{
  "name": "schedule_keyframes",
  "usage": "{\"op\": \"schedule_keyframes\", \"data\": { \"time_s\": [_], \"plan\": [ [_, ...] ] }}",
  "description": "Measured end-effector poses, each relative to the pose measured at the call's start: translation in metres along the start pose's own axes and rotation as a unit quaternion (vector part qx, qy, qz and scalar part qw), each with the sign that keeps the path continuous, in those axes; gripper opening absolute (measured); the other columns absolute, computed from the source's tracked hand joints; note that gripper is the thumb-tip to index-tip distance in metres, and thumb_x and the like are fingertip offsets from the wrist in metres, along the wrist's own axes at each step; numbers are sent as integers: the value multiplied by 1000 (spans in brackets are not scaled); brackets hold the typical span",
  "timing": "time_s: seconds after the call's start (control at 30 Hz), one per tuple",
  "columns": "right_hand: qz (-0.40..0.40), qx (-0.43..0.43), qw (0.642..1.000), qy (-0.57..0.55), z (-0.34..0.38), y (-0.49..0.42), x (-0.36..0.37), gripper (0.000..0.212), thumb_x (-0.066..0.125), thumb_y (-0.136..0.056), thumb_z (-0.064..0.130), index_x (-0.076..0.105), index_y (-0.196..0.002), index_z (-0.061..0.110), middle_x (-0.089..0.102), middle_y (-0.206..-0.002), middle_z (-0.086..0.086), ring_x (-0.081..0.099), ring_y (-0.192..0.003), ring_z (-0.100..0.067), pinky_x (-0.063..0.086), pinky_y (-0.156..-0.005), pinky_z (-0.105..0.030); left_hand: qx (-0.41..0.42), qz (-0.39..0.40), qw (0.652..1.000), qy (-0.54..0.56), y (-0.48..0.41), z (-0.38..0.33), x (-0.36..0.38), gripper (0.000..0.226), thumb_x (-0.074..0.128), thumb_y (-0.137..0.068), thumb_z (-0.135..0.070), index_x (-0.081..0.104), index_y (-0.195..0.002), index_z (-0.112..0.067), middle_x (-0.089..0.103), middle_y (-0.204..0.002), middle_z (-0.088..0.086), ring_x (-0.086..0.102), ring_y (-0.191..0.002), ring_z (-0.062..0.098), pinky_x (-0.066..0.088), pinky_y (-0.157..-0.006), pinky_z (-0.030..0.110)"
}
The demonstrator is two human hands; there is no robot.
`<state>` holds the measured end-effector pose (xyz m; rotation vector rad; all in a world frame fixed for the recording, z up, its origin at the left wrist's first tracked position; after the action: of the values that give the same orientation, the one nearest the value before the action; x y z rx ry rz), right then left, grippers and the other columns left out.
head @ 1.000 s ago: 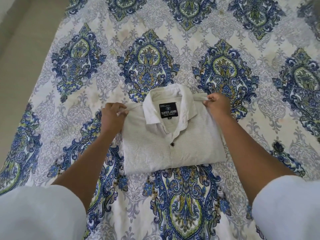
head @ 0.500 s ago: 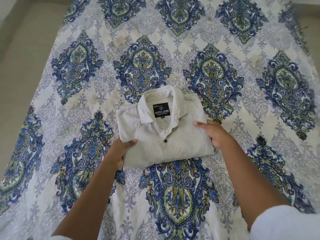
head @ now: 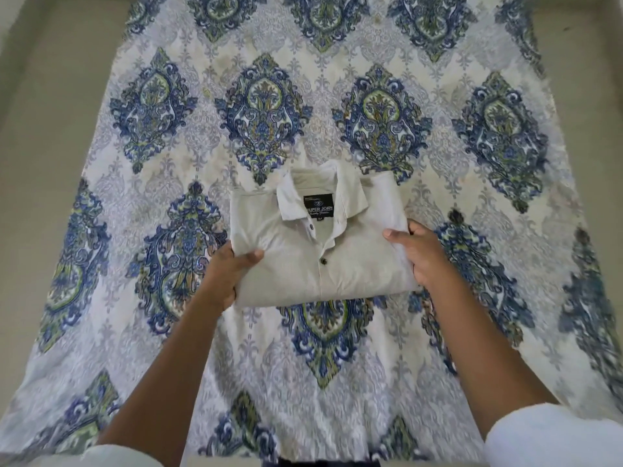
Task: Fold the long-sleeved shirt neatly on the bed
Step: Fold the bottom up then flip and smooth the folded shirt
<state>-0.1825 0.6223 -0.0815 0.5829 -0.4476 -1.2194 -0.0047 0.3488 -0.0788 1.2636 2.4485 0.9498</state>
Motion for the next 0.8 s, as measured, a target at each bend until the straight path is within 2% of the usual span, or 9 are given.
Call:
{"op": "schedule_keyframes", "data": {
  "time_s": [0.13, 0.2, 0.23, 0.37, 0.43, 0.53, 0.67, 0.73, 0.8],
  "plan": [
    [-49, -12, 998, -21, -20, 52, -44, 16, 67, -80, 2, 66, -91, 14, 71, -81, -1, 66, -72, -18, 56, -70, -34, 7, 52, 999, -7, 39, 11, 28, 38, 72, -66, -10, 64, -103, -9, 72, -94, 8, 68, -87, 27, 57, -69, 39],
    [-83, -16, 996, -35, -33, 77, -70, 16, 67, -80, 2, 65, -89, 15, 71, -73, 5, 68, -63, -12, 57, -59, -26, 2, 75, 997, -20, 52, 23, 45, 47, 76, -64, -10, 61, -109, -6, 70, -99, 11, 66, -92, 31, 55, -72, 41],
    [-97, -15, 994, -38, -40, 91, -83, 15, 67, -80, 3, 64, -87, 16, 71, -74, 5, 67, -61, -11, 57, -58, -25, 1, 89, 996, -27, 60, 29, 56, 49, 78, -64, -10, 61, -110, -6, 70, -102, 12, 66, -94, 32, 54, -75, 43],
    [-157, -16, 986, -51, -63, 141, -148, 16, 70, -78, 6, 67, -91, 16, 69, -94, -8, 65, -81, -23, 52, -83, -39, -11, 136, 989, -61, 87, 57, 111, 39, 76, -64, -15, 65, -102, -12, 71, -96, 7, 67, -90, 28, 54, -77, 42],
    [-188, -25, 979, -67, -72, 167, -183, 20, 69, -79, 4, 67, -96, 14, 69, -92, -4, 65, -81, -22, 53, -82, -36, -17, 156, 985, -74, 102, 73, 142, 31, 75, -71, -9, 65, -101, -13, 70, -98, 8, 66, -93, 31, 54, -80, 45],
    [-225, -29, 971, -78, -87, 194, -233, 17, 67, -80, 2, 67, -88, 17, 72, -75, 7, 67, -68, -10, 53, -77, -32, -21, 172, 981, -86, 124, 97, 184, 33, 73, -76, -10, 64, -107, -10, 70, -103, 10, 65, -96, 32, 53, -84, 50],
    [-254, -22, 964, -75, -114, 207, -302, 14, 67, -81, 3, 67, -89, 14, 72, -68, 10, 67, -62, -8, 55, -72, -30, -8, 186, 979, -86, 150, 130, 245, 21, 65, -81, 0, 63, -95, -16, 73, -84, -2, 70, -77, 19, 57, -65, 33],
    [-264, -26, 962, -61, -121, 206, -335, 17, 67, -80, 2, 66, -96, 8, 71, -71, 6, 66, -63, -11, 54, -68, -27, -16, 188, 979, -75, 160, 151, 274, 24, 63, -82, 2, 63, -96, -17, 72, -88, 0, 69, -80, 19, 57, -71, 35],
    [-273, -32, 961, -37, -127, 202, -366, 22, 68, -78, 1, 66, -100, 4, 68, -81, -3, 62, -70, -18, 51, -71, -29, -22, 188, 980, -66, 166, 175, 296, 24, 62, -82, 2, 63, -101, -12, 70, -98, 9, 67, -90, 27, 55, -80, 40]
  ]
}}
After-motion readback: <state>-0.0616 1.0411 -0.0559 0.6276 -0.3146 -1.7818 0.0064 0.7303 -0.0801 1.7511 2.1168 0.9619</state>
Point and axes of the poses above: each hand's wrist, its own y-axis away from the middle knuckle, its own x-axis out of the palm, z = x × y, the point moved 6 cm from there along -y, towards the middle knuckle
